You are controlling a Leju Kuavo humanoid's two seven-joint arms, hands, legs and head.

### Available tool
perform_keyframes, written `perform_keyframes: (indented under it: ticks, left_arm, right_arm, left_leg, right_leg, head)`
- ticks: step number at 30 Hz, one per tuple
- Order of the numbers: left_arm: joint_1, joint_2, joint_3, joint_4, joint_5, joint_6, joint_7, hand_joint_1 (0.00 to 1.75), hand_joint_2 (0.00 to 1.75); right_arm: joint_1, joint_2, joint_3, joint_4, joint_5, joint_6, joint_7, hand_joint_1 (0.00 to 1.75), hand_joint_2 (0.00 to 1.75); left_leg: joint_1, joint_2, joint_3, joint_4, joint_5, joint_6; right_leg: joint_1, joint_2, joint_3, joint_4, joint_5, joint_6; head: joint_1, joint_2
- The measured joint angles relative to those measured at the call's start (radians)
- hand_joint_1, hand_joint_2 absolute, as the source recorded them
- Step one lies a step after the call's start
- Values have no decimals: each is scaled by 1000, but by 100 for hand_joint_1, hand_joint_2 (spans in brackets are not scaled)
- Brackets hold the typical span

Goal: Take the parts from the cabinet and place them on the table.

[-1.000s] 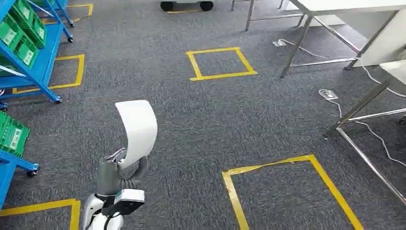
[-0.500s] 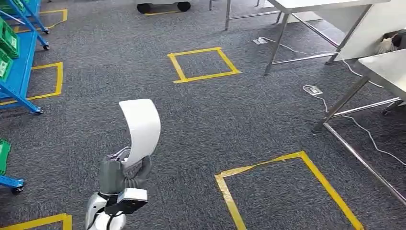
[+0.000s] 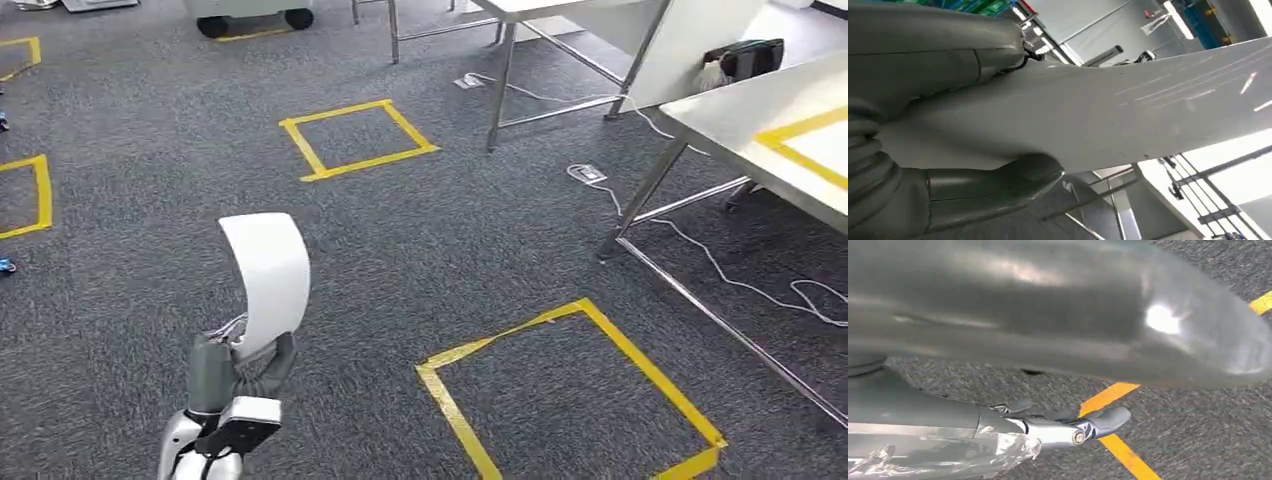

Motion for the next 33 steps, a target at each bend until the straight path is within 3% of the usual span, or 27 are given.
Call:
perform_keyframes:
  ticks: [2, 3, 4, 6, 7, 8, 9, 10, 11, 12, 13, 17, 18, 19, 21, 22, 23, 24, 25, 26, 27, 28, 29, 30, 31, 32, 33]
  left_arm:
    - [-1, 0, 5, -12, 38, -15, 0, 175, 175]
    - [-3, 1, 6, -17, 43, -14, 0, 175, 175]
    - [-2, 3, 5, -22, 48, -14, 0, 175, 175]
    - [-2, 8, 5, -23, 57, -16, 0, 175, 175]
    - [-2, 10, 5, -23, 61, -19, 0, 175, 175]
    - [-2, 12, 3, -23, 65, -20, 0, 175, 175]
    - [-3, 13, 3, -23, 69, -20, 0, 175, 175]
    - [-4, 13, 3, -23, 70, -20, 0, 175, 175]
    - [-6, 13, 2, -24, 70, -19, 0, 175, 175]
    - [-6, 13, 0, -26, 68, -18, 0, 175, 175]
    - [-7, 15, -2, -29, 66, -17, 0, 175, 175]
    - [-15, 16, -14, -31, 67, -17, 0, 175, 175]
    - [-16, 17, -15, -34, 68, -18, -1, 175, 175]
    - [-18, 17, -16, -35, 70, -18, -1, 175, 175]
    - [-17, 21, -16, -36, 70, -20, -1, 175, 175]
    - [-17, 24, -16, -36, 70, -20, -1, 175, 175]
    - [-17, 26, -17, -35, 66, -20, -1, 175, 175]
    - [-18, 27, -17, -35, 60, -20, -1, 175, 175]
    - [-18, 29, -17, -35, 55, -20, -1, 175, 175]
    - [-18, 29, -19, -36, 50, -20, -1, 175, 175]
    - [-19, 29, -20, -36, 47, -20, -1, 175, 175]
    - [-21, 28, -21, -36, 43, -20, -1, 175, 175]
    - [-23, 27, -22, -35, 38, -23, -1, 175, 175]
    - [-23, 25, -24, -36, 35, -25, -1, 175, 175]
    - [-26, 24, -22, -36, 29, -27, -1, 175, 175]
    - [-27, 21, -22, -36, 27, -29, -1, 175, 175]
    - [-25, 18, -21, -36, 23, -30, -1, 175, 175]
  right_arm:
    - [0, 0, -10, 2, 11, 0, -1, 0, 0]
    - [-1, 0, -16, 2, 17, 0, -5, 0, 0]
    - [-4, 0, -22, 3, 21, 1, -7, 0, 0]
    - [-5, 0, -30, 3, 28, 2, -11, 0, 0]
    - [-4, 0, -37, 3, 30, 2, -13, 0, 0]
    - [-4, 0, -44, 3, 31, 4, -13, 0, 0]
    - [-4, 0, -50, 3, 32, 4, -15, 0, 0]
    - [-3, 0, -52, 3, 33, 5, -16, 0, 0]
    - [-4, 0, -58, 3, 35, 4, -16, 0, 0]
    - [-5, 1, -63, 3, 37, 5, -16, 0, 0]
    - [-7, 2, -66, 3, 40, 5, -16, 0, 0]
    - [-6, 3, -80, 3, 42, 5, -16, 0, 0]
    - [-5, 6, -82, 3, 42, 5, -17, 0, 0]
    - [-6, 6, -83, 3, 43, 5, -17, 0, 0]
    - [-6, 6, -89, 3, 46, 5, -16, 0, 0]
    - [-7, 6, -91, 3, 46, 5, -16, 0, 0]
    - [-6, 6, -94, 3, 50, 5, -16, 0, 0]
    - [-6, 7, -98, 3, 53, 6, -15, 0, 0]
    - [-6, 8, -100, 3, 55, 7, -14, 0, 0]
    - [-6, 8, -102, 3, 58, 8, -14, 0, 0]
    - [-6, 8, -106, 2, 59, 9, -14, 0, 0]
    - [-7, 9, -108, 2, 62, 11, -13, 0, 0]
    - [-7, 8, -110, 2, 64, 12, -13, 0, 0]
    - [-6, 9, -114, 2, 69, 15, -13, 0, 0]
    - [-4, 8, -119, 2, 72, 16, -13, 0, 0]
    - [-4, 8, -123, 1, 75, 17, -12, 0, 0]
    - [-4, 8, -124, 0, 81, 18, -12, 0, 0]
  left_leg:
    - [8, 26, 4, -9, 6, 13]
    - [6, 33, 6, -9, 5, 18]
    - [5, 42, 6, -9, 3, 24]
    - [3, 67, 6, -9, 2, 26]
    - [3, 79, 6, -8, 1, 27]
    - [3, 90, 8, -8, 0, 26]
    - [3, 98, 9, -8, -1, 23]
    - [5, 107, 12, -8, -3, 20]
    - [6, 115, 16, -8, -6, 16]
    - [4, 122, 21, -8, -9, 10]
    - [-2, 126, 22, -3, -14, 3]
    - [4, 151, 26, -10, -13, -20]
    - [8, 124, 22, 6, -27, -26]
    - [7, 99, 1, 51, -57, -26]
    - [6, 80, -74, 200, -123, -27]
    - [6, 76, -111, 262, -137, -27]
    - [6, 74, -132, 285, -128, -26]
    - [6, 72, -129, 267, -101, -24]
    - [6, 69, -107, 213, -58, -20]
    - [6, 62, -68, 132, -13, -16]
    - [7, 37, -29, 56, 16, -13]
    - [8, -4, -6, 6, 3, -10]
    - [11, 6, -1, -2, -7, -12]
    - [7, 10, 1, -10, -18, -6]
    - [6, 15, 3, -15, -19, -1]
    - [7, 22, 15, -15, -26, 9]
    - [5, 29, 27, -16, -24, 14]
  right_leg:
    - [-1, 7, -10, 2, -3, 11]
    - [4, -41, -20, 27, -23, 15]
    - [2, -72, -46, 83, -59, 21]
    - [-3, -99, -125, 246, -136, 29]
    - [-5, -103, -152, 301, -152, 33]
    - [-8, -105, -153, 303, -141, 36]
    - [-10, -107, -131, 264, -114, 38]
    - [-13, -112, -91, 189, -75, 39]
    - [-14, -130, -35, 92, -35, 40]
    - [-14, -167, 11, 13, -17, 42]
    - [-10, -163, 21, 3, -19, 32]
    - [-4, -131, 12, 2, -13, 0]
    - [-10, -120, 14, -1, -9, -6]
    - [-11, -115, 14, -1, -9, -12]
    - [-11, -95, 13, -1, -12, -22]
    - [-10, -84, 13, -1, -13, -23]
    - [-9, -70, 14, -1, -18, -25]
    - [-9, -58, 17, -1, -19, -25]
    - [-9, -44, 21, -1, -21, -23]
    - [-10, -31, 26, -1, -23, -19]
    - [-11, -22, 30, -1, -26, -14]
    - [-4, -13, 29, 5, -32, -5]
    - [-6, -5, 21, 1, -41, -2]
    - [-8, 2, 25, -11, -48, 6]
    - [-8, 2, 37, 5, -28, 12]
    - [-10, 2, 40, -1, -36, 14]
    - [-8, -34, 31, 13, -40, 16]
  head:
    - [0, 0]
    - [9, 0]
    - [16, 0]
    - [14, 0]
    - [13, 0]
    - [14, 0]
    - [14, 0]
    - [14, 0]
    - [14, 0]
    - [15, 0]
    - [13, 0]
    - [10, 0]
    - [8, 0]
    - [7, 0]
    - [3, 0]
    - [4, 0]
    - [4, 0]
    - [3, 0]
    - [3, 0]
    - [3, 0]
    - [3, 0]
    - [3, 0]
    - [3, 0]
    - [3, 0]
    - [3, 0]
    - [7, 0]
    - [8, 0]
